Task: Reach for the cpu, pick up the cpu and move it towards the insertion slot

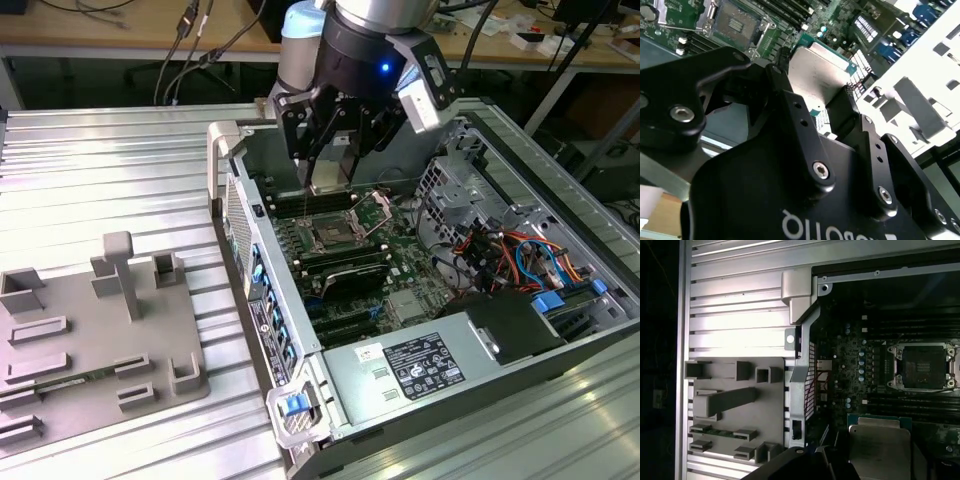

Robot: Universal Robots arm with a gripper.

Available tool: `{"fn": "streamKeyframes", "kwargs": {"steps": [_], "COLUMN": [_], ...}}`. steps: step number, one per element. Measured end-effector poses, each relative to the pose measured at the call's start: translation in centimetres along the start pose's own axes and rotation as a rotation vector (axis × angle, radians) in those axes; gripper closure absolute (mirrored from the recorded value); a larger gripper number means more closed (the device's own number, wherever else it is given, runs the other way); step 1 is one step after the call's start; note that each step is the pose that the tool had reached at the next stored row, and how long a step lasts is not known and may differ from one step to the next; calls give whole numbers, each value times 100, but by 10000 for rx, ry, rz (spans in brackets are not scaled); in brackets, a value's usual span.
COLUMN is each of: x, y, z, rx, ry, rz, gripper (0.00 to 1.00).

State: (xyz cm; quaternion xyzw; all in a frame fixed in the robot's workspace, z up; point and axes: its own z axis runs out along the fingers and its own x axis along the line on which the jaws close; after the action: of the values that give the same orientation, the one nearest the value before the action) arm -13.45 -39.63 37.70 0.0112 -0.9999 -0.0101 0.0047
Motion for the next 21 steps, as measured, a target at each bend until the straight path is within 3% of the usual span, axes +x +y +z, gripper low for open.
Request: {"fn": "streamKeyframes", "kwargs": {"steps": [3, 7, 8, 10, 13, 21], "x": [-78, -271, -292, -351, -405, -542], "y": [37, 86, 93, 115, 176, 448], "z": [16, 42, 46, 59, 84, 150], "rx": [0, -1, -1, -4, -5, -4], "ry": [0, 7, 44, 178, 181, 182], "rz": [4, 6, 10, 18, 27, 28], "gripper": [45, 45, 45, 45, 45, 45]}}
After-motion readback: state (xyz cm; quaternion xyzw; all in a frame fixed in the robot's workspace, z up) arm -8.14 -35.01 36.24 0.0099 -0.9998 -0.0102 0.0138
